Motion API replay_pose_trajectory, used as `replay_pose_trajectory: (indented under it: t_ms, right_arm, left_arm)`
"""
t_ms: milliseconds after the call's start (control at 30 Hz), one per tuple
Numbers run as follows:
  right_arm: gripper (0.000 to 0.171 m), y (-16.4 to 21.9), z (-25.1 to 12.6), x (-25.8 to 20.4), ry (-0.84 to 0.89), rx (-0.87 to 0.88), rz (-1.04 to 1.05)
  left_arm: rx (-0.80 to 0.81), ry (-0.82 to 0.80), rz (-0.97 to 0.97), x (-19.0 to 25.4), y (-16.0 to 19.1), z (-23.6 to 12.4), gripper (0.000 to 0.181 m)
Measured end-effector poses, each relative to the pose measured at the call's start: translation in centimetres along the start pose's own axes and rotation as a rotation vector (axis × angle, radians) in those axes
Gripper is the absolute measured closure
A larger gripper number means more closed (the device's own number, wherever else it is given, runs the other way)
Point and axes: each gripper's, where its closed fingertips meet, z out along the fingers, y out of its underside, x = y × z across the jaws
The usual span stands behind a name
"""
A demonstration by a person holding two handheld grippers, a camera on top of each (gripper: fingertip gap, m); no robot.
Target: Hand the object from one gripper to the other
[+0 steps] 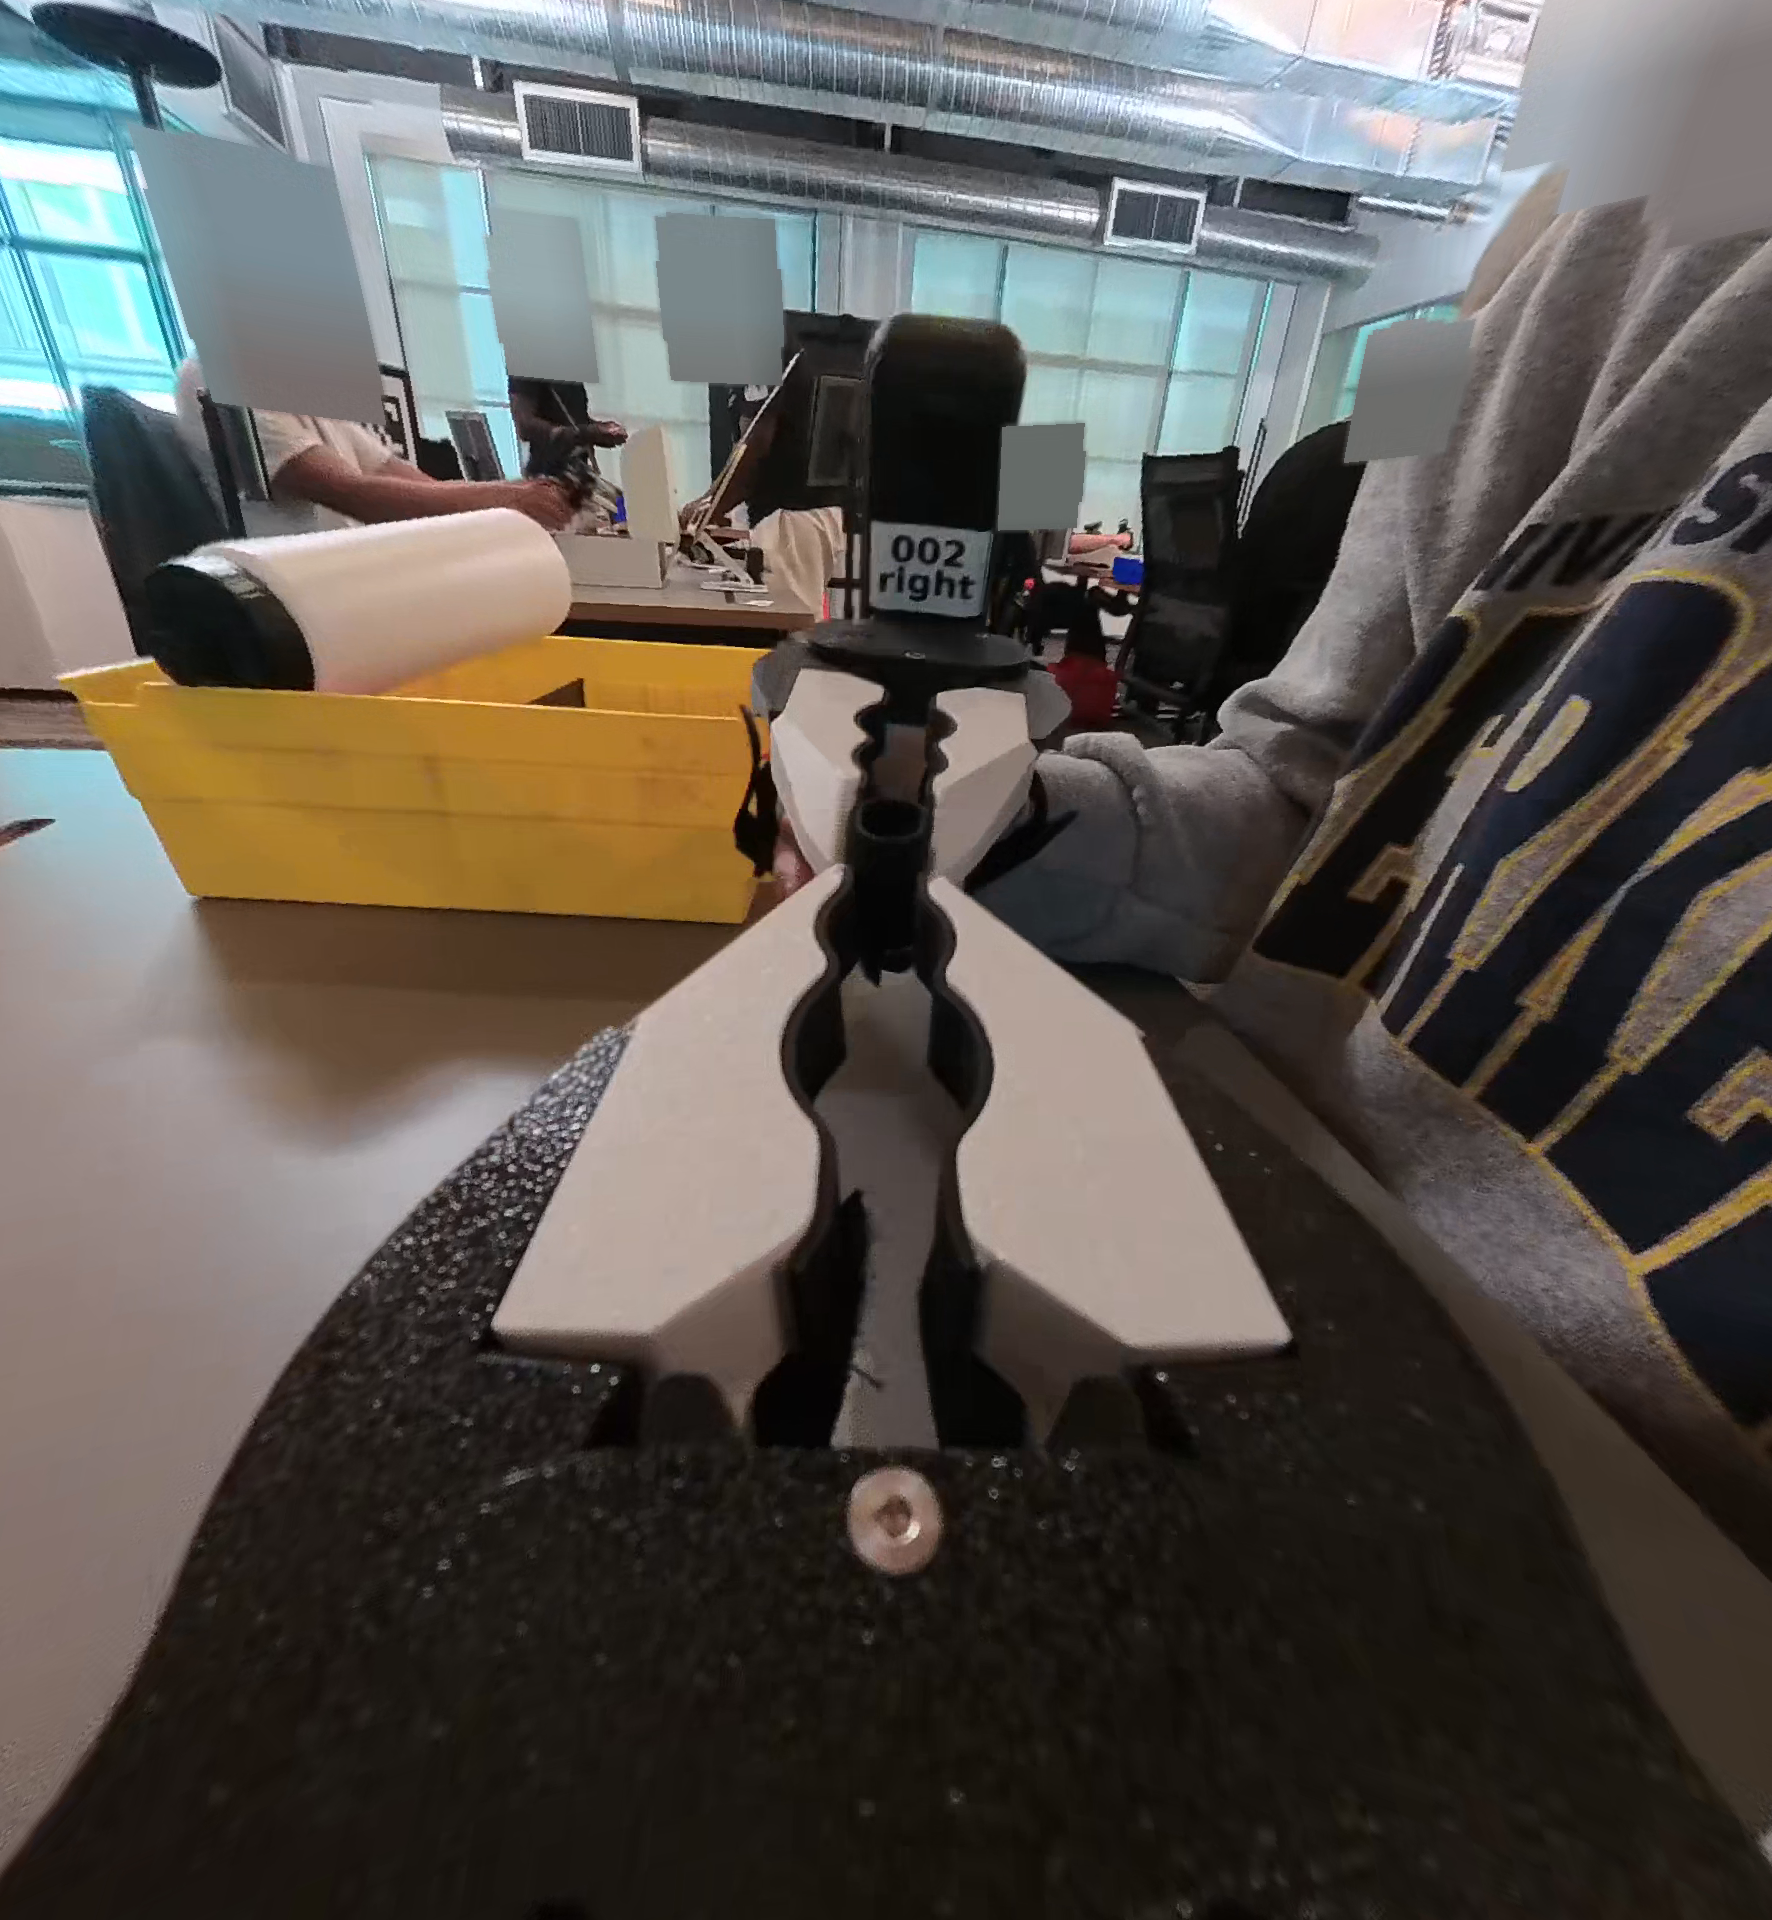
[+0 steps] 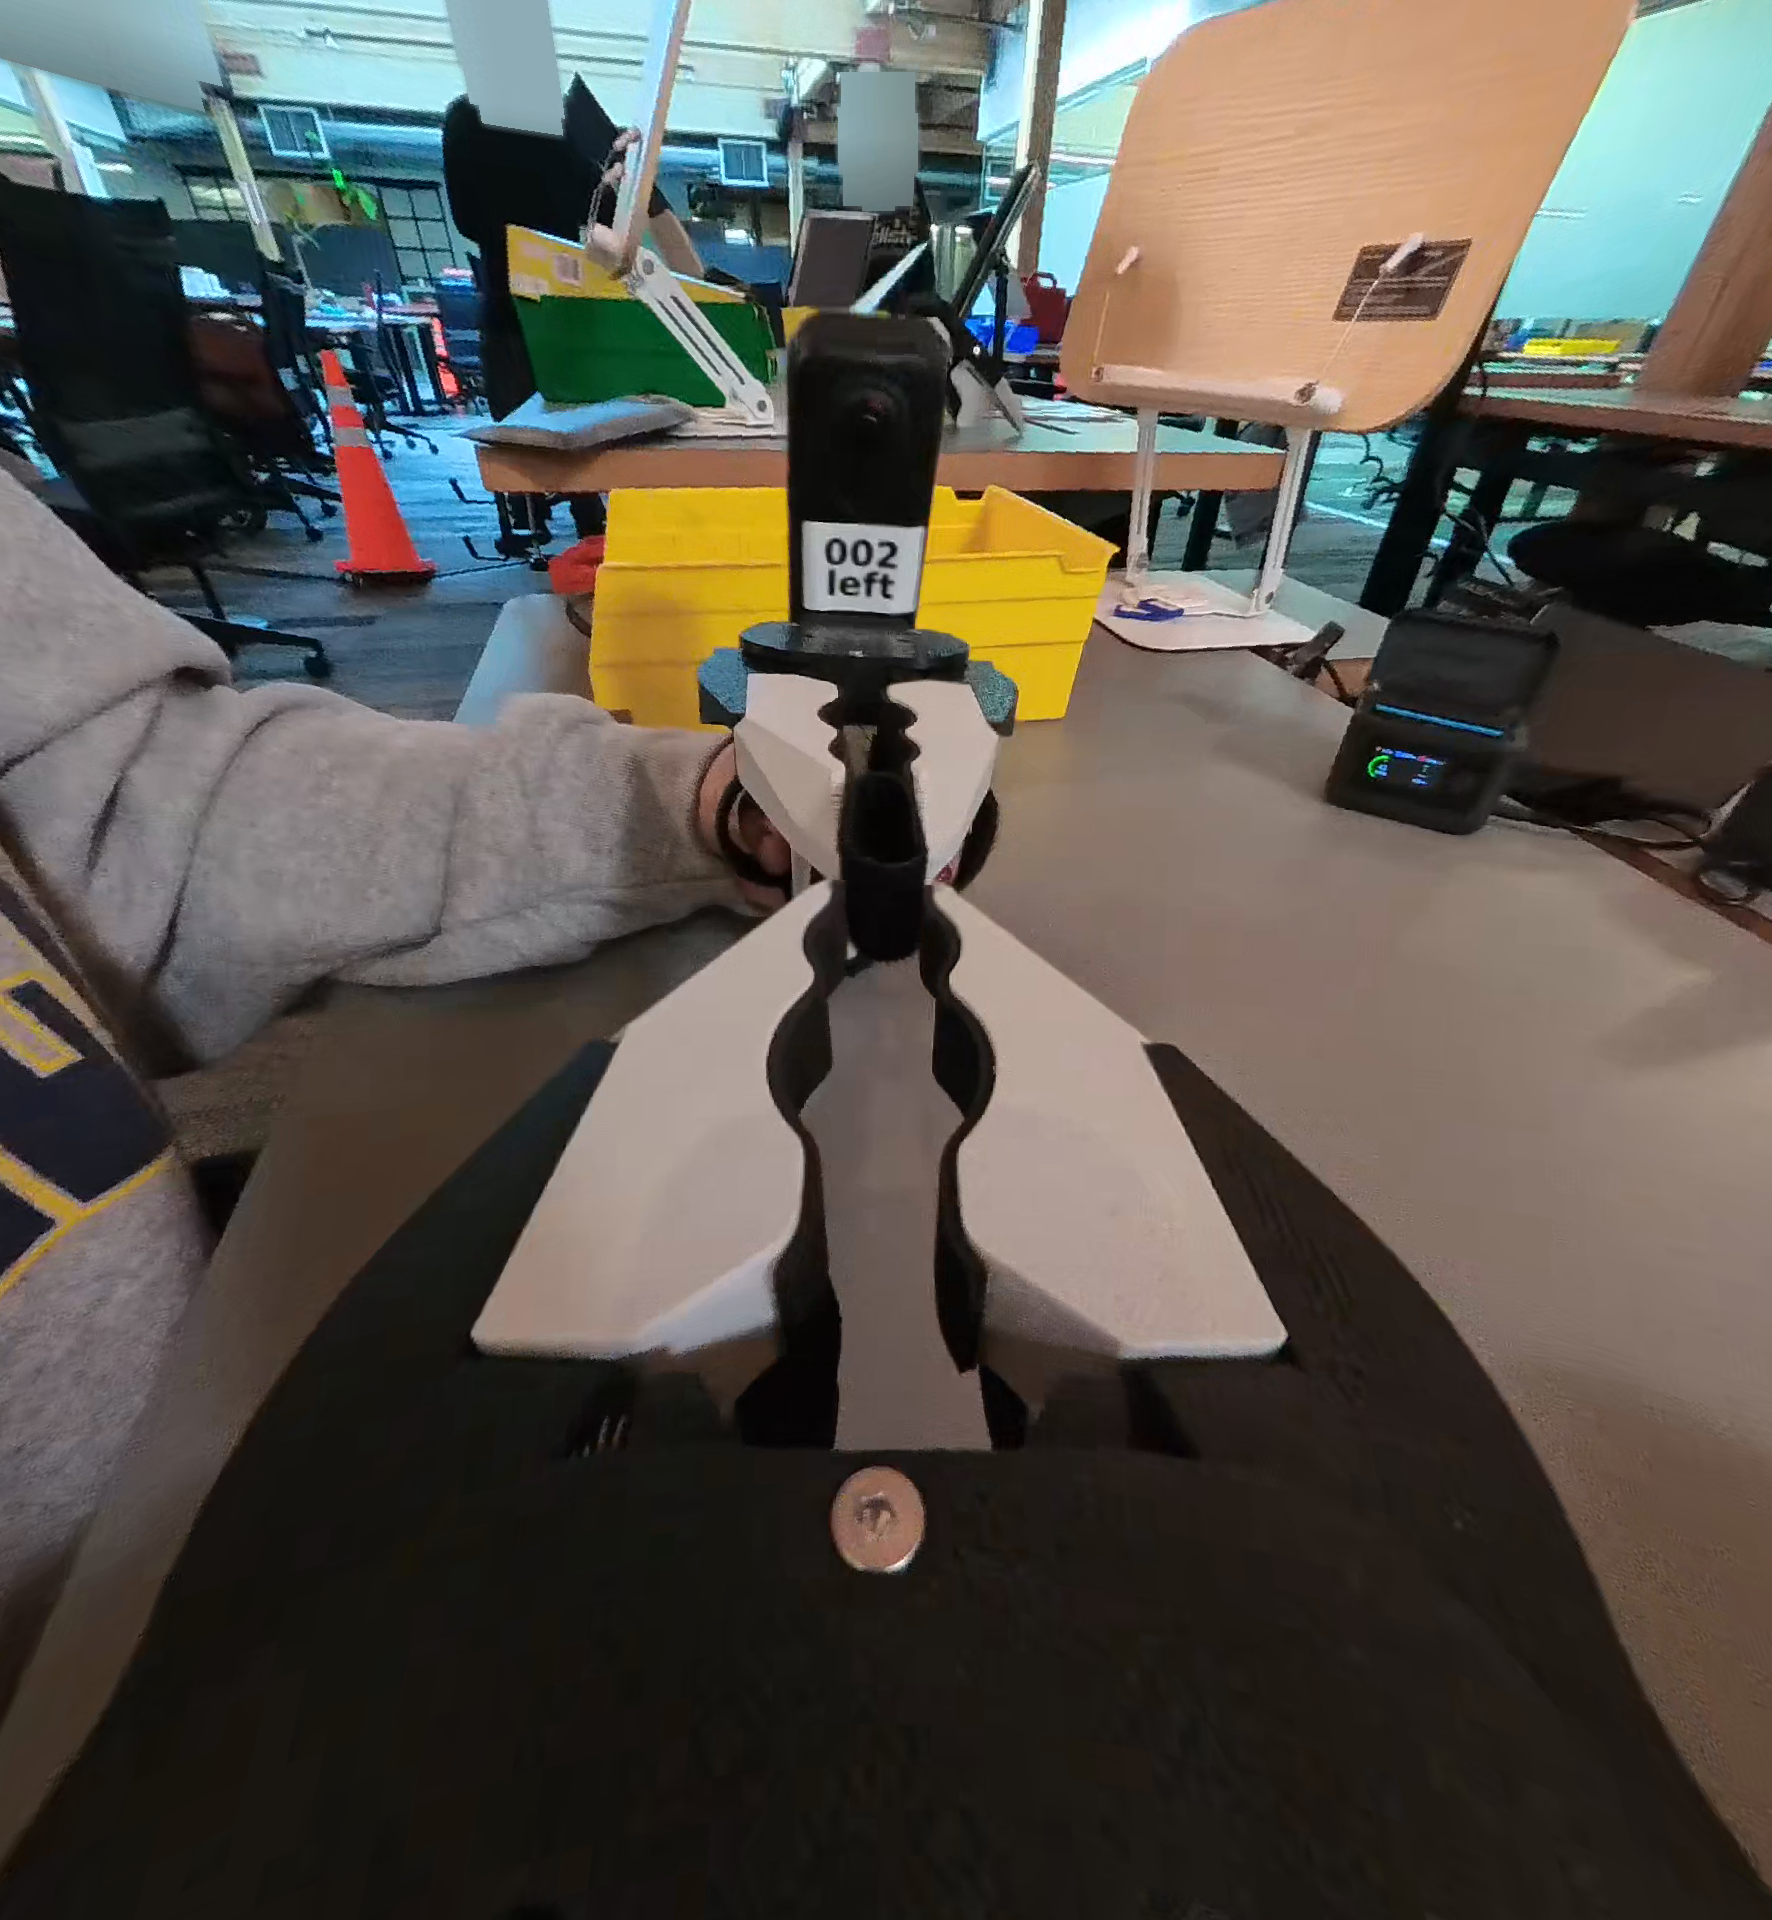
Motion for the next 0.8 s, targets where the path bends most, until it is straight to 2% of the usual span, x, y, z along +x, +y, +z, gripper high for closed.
replay_pose_trajectory:
  t_ms: [133, 200, 267, 400, 533, 600, 700, 733, 800]
  right_arm:
    - [0.164, 0.0, -0.2, 0.8, 0.098, -0.04, -0.186]
    - [0.164, -0.2, -0.5, 1.7, 0.205, -0.093, -0.405]
    - [0.164, -0.4, -0.8, 2.3, 0.309, -0.176, -0.707]
    - [0.164, -1.3, -1.1, 2.4, 0.422, -0.291, -1.277]
    - [0.165, -1.1, -0.8, 1.4, 0.417, -0.325, -1.628]
    - [0.164, -0.7, -0.7, 1.1, 0.404, -0.332, -1.717]
    - [0.162, -0.3, -0.8, 1.3, 0.403, -0.348, -1.704]
    - [0.159, -0.1, -0.8, 1.4, 0.404, -0.34, -1.626]
    - [0.147, 0.1, -0.8, 1.5, 0.386, -0.306, -1.327]
  left_arm:
    - [0.015, 0.027, -0.285, -0.8, 0.0, 0.1, 0.166]
    - [0.065, 0.061, -0.465, -1.5, -0.3, -0.1, 0.147]
    - [0.132, 0.082, -0.613, -2.3, -0.6, -0.6, 0.136]
    - [0.173, 0.135, -0.807, -2.7, -0.2, -0.6, 0.142]
    - [0.202, 0.249, -0.868, -1.4, -0.9, 0.0, 0.149]
    - [0.195, 0.279, -0.884, -1.0, -0.8, 0.2, 0.166]
    - [0.165, 0.218, -0.799, -1.0, -0.3, 0.3, 0.17]
    - [0.147, 0.182, -0.728, -1.1, -0.2, 0.4, 0.172]
    - [0.139, 0.108, -0.58, -1.4, -0.5, 0.3, 0.175]
